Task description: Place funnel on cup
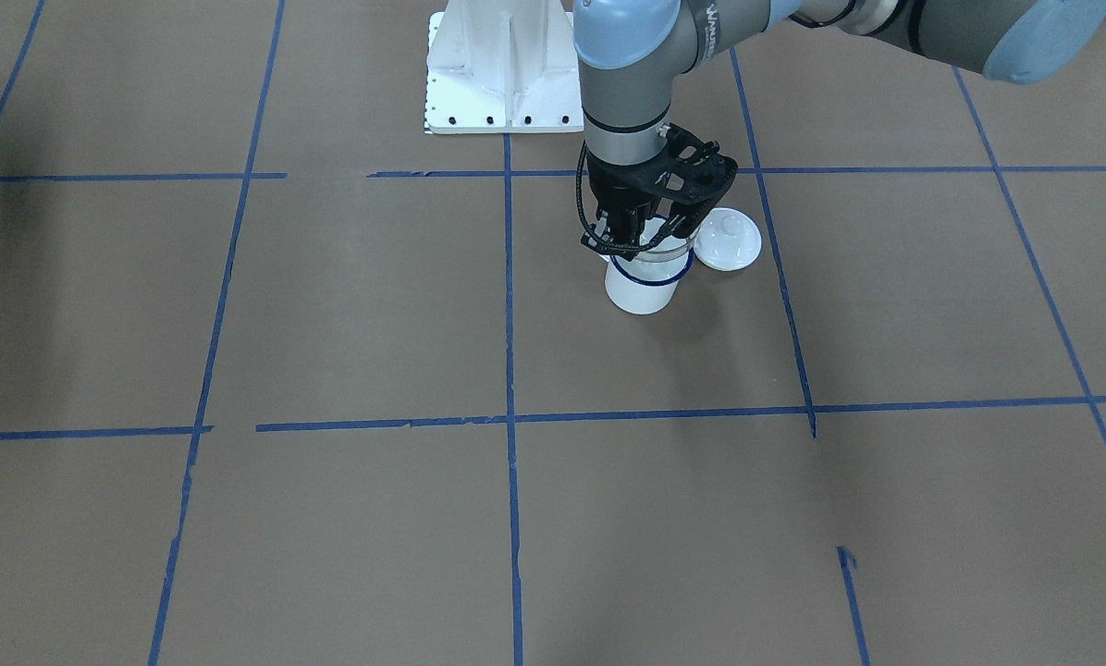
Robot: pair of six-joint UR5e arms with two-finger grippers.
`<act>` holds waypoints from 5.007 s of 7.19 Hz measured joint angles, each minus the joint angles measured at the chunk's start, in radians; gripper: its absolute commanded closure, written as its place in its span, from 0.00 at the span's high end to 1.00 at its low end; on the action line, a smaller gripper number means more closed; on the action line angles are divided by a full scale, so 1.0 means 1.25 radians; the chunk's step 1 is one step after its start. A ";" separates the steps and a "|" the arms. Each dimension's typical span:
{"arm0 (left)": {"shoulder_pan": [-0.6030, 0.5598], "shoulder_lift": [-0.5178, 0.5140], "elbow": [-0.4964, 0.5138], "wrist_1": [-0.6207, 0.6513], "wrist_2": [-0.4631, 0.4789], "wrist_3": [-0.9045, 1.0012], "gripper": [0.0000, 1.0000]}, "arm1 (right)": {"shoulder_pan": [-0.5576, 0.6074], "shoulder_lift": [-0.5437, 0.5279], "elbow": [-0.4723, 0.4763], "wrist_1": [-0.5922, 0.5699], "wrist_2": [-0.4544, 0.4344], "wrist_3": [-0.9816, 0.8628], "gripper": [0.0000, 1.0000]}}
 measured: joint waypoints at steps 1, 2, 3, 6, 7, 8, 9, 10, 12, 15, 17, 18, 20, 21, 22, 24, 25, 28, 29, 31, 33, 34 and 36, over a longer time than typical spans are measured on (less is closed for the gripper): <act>0.001 0.017 -0.006 -0.014 -0.010 0.032 0.00 | 0.000 0.000 0.000 0.000 0.000 0.000 1.00; 0.002 0.032 -0.008 -0.036 -0.027 0.051 0.00 | 0.000 0.000 0.000 0.000 0.000 0.000 1.00; 0.003 0.040 -0.006 -0.052 -0.041 0.067 0.00 | 0.000 0.000 0.000 0.000 0.000 0.000 1.00; 0.011 0.056 0.004 -0.088 -0.052 0.105 0.00 | 0.000 0.000 0.000 0.000 0.000 0.000 1.00; 0.017 0.064 0.009 -0.104 -0.052 0.108 0.00 | 0.000 0.000 0.000 0.000 0.000 0.000 1.00; 0.021 0.070 0.014 -0.112 -0.052 0.109 0.00 | 0.000 0.000 0.000 0.000 0.000 0.000 1.00; 0.024 0.072 0.017 -0.116 -0.052 0.110 0.00 | 0.000 0.000 0.000 0.000 0.000 0.000 1.00; 0.028 0.074 0.019 -0.122 -0.052 0.111 0.00 | 0.000 0.000 0.000 0.000 0.000 0.000 1.00; 0.031 0.075 0.023 -0.135 -0.051 0.116 0.07 | 0.000 0.000 0.000 0.000 0.000 0.000 1.00; 0.032 0.072 0.025 -0.139 -0.045 0.120 0.76 | 0.000 0.000 0.000 0.000 0.000 0.000 1.00; 0.032 0.072 0.034 -0.138 -0.042 0.160 1.00 | 0.000 0.000 0.000 0.000 0.000 0.000 1.00; 0.032 0.072 0.042 -0.137 -0.042 0.177 1.00 | 0.000 0.000 0.000 0.000 0.000 0.001 1.00; 0.007 0.072 0.021 -0.133 -0.040 0.208 1.00 | 0.000 0.000 0.000 0.000 0.000 0.001 1.00; -0.029 0.077 -0.014 -0.122 -0.042 0.257 1.00 | 0.000 0.000 0.000 0.000 0.000 0.000 1.00; -0.077 0.090 -0.063 -0.106 -0.044 0.324 1.00 | 0.000 0.000 0.000 0.000 0.000 0.000 1.00; -0.183 0.172 -0.159 -0.098 -0.068 0.525 1.00 | 0.000 0.000 0.000 0.000 0.000 -0.001 1.00; -0.247 0.242 -0.179 -0.125 -0.119 0.652 1.00 | 0.000 0.000 0.000 0.000 0.000 -0.001 1.00; -0.492 0.514 -0.187 -0.237 -0.232 1.096 1.00 | 0.000 0.000 0.000 0.000 0.000 -0.001 1.00; -0.589 0.602 -0.172 -0.250 -0.274 1.284 1.00 | 0.000 0.000 0.000 0.000 0.000 0.000 1.00; -0.772 0.710 -0.053 -0.258 -0.312 1.610 1.00 | 0.000 0.000 0.000 0.000 0.000 0.000 1.00; -0.819 0.748 0.008 -0.257 -0.319 1.693 1.00 | 0.000 0.000 0.000 0.000 0.000 0.000 1.00; -0.822 0.752 0.012 -0.258 -0.320 1.664 1.00 | 0.000 0.000 0.000 0.000 0.000 0.000 1.00; -0.820 0.747 0.006 -0.269 -0.320 1.521 1.00 | 0.000 0.000 0.000 0.000 0.000 0.000 1.00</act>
